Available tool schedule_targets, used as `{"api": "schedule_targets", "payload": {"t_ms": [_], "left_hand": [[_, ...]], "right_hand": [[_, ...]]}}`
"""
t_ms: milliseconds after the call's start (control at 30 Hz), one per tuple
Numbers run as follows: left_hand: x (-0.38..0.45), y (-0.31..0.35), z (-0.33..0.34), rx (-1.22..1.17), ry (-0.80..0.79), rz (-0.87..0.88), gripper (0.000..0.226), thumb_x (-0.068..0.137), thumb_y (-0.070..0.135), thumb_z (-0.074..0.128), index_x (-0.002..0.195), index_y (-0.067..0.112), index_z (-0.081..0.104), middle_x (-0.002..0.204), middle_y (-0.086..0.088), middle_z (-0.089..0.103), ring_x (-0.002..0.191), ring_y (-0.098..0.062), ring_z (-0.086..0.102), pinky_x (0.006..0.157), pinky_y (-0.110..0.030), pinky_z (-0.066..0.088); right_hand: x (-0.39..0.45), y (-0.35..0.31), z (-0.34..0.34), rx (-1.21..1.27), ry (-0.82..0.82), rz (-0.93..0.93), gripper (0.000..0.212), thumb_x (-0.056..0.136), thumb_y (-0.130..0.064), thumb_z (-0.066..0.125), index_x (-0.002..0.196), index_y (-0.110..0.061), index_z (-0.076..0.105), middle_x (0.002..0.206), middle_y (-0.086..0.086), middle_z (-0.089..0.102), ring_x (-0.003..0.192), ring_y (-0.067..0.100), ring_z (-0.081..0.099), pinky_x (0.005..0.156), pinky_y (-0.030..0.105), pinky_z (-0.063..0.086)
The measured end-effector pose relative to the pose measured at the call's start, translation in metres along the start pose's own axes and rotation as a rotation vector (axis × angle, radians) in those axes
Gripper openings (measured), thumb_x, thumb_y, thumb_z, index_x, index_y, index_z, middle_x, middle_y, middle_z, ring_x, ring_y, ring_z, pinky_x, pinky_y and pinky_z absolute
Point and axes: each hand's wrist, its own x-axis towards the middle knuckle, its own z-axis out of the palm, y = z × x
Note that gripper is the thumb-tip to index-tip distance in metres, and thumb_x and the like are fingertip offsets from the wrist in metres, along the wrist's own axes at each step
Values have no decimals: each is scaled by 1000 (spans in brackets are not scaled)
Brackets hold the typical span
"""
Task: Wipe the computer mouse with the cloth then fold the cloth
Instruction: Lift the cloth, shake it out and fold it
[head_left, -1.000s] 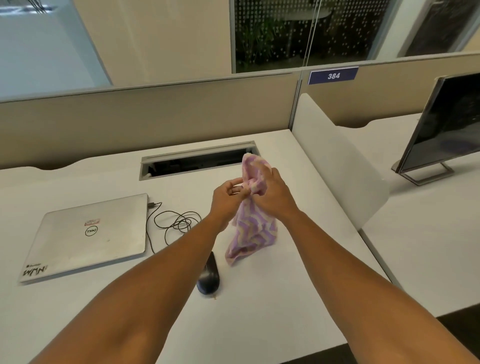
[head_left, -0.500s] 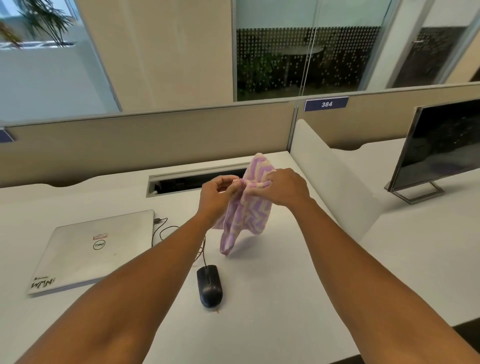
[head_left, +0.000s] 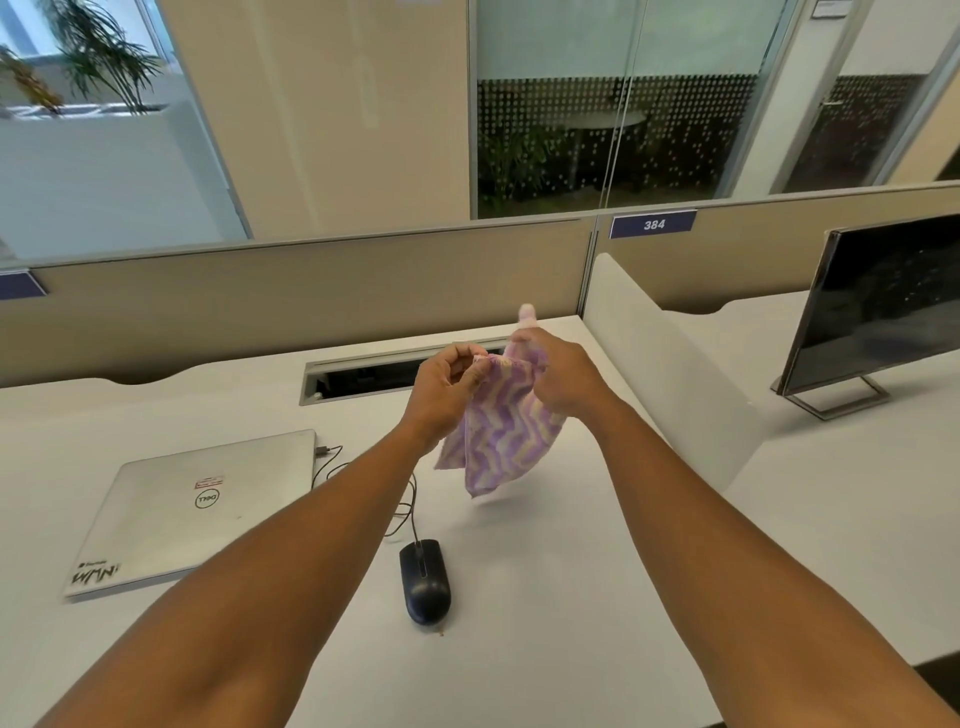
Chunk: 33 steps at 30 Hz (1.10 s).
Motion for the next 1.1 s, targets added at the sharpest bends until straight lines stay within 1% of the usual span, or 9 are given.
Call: {"api": "schedule_targets", "payload": {"t_ms": [200,267,367,533,667,833,967,1033,1100], "left_hand": [[3,6,-5,54,-27,28,8,97,21,63,94,27,68,97,4,72,95,-11,65,84,-26,53],[3,8,-7,60,-39,34,12,97,21,63,92,31,68,97,3,71,94,-12,65,83,-27,52],[3,9,-8,56,-86,45,11,96,20,63,93,30,67,99,-3,71,94,-14,65,85,-30,52],[7,12,-6,140,-97,114,9,88,21,74,90,29,72,107,-3,69,103,-21,66,96,-44,54],[10,14,-6,178,-72,128,12,86,25,76,95,33,75,132,9,56,122,-14,57,98,-32,51],[12,15,-7,92,-92,101,7,89,24,72,91,30,76,100,1,76,95,-13,69,90,-32,53],[16,16,-7,66,-34,87,5,89,28,72,88,31,76,96,-4,76,90,-16,68,88,-38,56],[17,18,-8,53,-27,72,6,91,28,71,89,29,76,96,-4,76,89,-15,67,87,-38,55],[18,20,-10,27,-7,51,9,93,27,68,95,23,76,97,-6,75,91,-15,67,86,-37,56]], "right_hand": [[0,-1,-1,8,-79,-3,82,85,2,52,150,-37,21,130,10,60,112,31,58,79,28,43],[1,0,0,13,-79,17,77,84,3,51,149,-31,28,133,8,58,117,30,55,81,28,42],[3,2,1,50,-98,5,62,84,7,44,134,-29,53,117,-1,61,110,27,56,79,27,44],[3,2,0,139,-133,1,66,80,11,41,128,-31,61,110,-7,60,103,21,54,80,27,45],[6,3,-1,116,-161,10,64,77,11,40,121,-28,66,108,4,67,102,28,59,79,31,49],[6,5,-3,114,-153,-14,63,75,12,46,122,-27,64,115,2,66,105,24,58,85,30,48],[2,10,-1,100,101,-55,57,68,12,48,99,-36,52,117,-2,50,99,24,59,70,30,51],[0,18,1,58,147,-79,52,69,13,51,87,-36,52,119,-4,45,102,24,57,79,38,56],[0,27,3,-21,130,-77,37,77,2,61,90,-33,60,127,-5,44,107,22,54,84,38,56]]}}
